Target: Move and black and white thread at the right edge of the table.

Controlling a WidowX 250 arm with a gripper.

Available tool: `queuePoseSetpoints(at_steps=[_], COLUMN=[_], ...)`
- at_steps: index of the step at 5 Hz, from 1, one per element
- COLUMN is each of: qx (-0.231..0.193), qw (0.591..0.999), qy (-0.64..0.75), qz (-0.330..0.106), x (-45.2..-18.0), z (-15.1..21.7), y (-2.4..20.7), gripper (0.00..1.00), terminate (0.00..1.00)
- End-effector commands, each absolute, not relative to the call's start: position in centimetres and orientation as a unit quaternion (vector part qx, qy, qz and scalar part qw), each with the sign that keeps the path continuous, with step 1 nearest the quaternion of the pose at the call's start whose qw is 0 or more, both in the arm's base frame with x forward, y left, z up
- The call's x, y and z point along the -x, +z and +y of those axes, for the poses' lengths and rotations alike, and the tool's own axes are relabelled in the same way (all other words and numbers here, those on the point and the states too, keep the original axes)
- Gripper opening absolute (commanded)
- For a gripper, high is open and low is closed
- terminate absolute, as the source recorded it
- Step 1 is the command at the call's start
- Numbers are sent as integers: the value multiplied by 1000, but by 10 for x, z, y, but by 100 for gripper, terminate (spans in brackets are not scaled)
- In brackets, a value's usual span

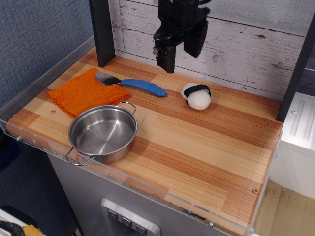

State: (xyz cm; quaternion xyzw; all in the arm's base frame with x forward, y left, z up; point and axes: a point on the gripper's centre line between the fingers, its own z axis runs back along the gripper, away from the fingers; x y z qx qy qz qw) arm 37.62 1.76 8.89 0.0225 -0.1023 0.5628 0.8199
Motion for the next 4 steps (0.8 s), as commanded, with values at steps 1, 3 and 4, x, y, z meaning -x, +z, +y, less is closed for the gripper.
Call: queuePoseSetpoints(at_steps=[1,3,4], qx=[-26,21,23], qw=[857,870,874], qy=[501,484,480], qz=[-122,-89,-74], x=[-387,-384,-383], z=[16,0,-5], y=[72,47,38], gripper=[100,100,100], terminate=[0,0,0])
